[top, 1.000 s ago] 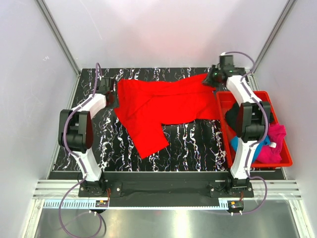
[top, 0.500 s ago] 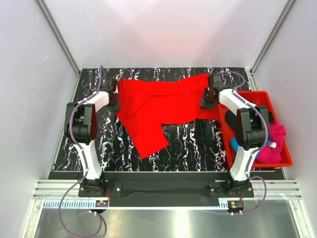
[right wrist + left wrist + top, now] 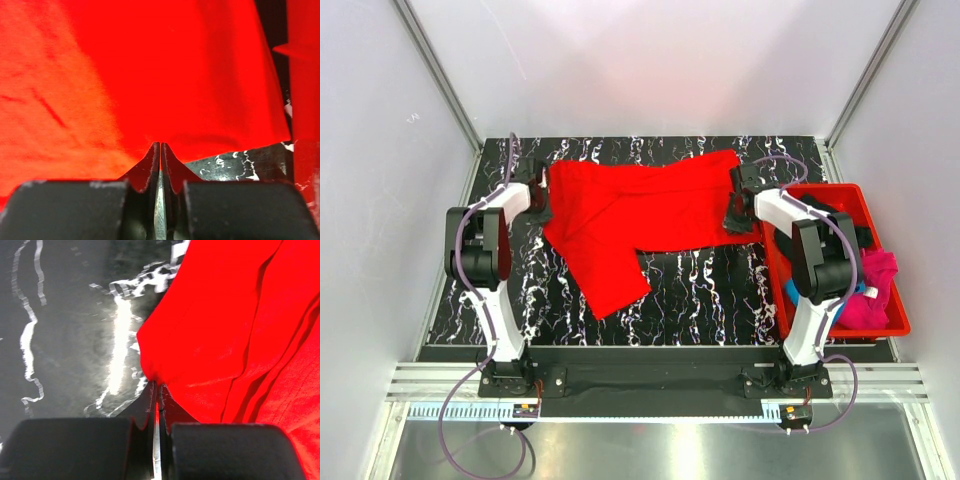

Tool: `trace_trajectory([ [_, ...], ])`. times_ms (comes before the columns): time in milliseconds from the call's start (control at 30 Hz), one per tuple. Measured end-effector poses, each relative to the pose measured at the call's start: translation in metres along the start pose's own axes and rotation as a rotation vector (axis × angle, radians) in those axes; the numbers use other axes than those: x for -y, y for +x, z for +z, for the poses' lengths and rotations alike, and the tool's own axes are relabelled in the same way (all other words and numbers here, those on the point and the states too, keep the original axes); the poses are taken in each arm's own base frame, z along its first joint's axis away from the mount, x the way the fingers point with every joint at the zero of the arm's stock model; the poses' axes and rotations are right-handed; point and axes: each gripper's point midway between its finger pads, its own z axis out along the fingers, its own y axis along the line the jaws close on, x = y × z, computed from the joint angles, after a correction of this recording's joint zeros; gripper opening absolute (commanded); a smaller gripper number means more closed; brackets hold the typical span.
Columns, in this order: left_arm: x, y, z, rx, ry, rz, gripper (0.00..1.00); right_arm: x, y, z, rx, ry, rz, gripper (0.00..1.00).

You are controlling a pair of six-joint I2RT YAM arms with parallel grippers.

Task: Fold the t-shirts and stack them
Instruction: Fold the tshirt

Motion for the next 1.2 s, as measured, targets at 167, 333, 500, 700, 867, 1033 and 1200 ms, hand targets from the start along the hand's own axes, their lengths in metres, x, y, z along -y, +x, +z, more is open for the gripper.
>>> trace_trajectory([
  [167, -0.017, 0.004, -0.006, -0.026, -0.03, -0.019, 0.0, 0.004, 0.02, 0.006, -0.017, 0.023, -0.001, 0.06],
  [333, -0.036, 0.01, -0.017, -0.035, -0.064, -0.047, 0.0, 0.014, 0.047, -0.007, -0.033, 0.029, 0.008, 0.04],
  [500, -0.049, 0.026, -0.033, -0.045, -0.087, -0.065, 0.04, 0.018, 0.075, -0.02, -0.048, 0.025, 0.025, 0.03],
  [700, -0.057, 0.042, -0.063, -0.024, -0.103, -0.097, 0.39, 0.025, 0.104, -0.047, -0.065, 0.002, 0.067, 0.07],
  [867, -0.061, 0.016, -0.077, 0.05, -0.098, -0.128, 0.47, 0.004, 0.082, -0.073, -0.001, -0.097, 0.078, 0.15],
  [1033, -0.043, -0.027, -0.071, 0.123, 0.005, -0.14, 0.47, -0.038, 0.023, -0.077, 0.089, -0.186, 0.026, 0.13],
  [1200, -0.018, -0.058, -0.039, 0.14, 0.12, -0.128, 0.5, -0.067, -0.013, -0.03, 0.104, -0.189, -0.008, 0.12],
])
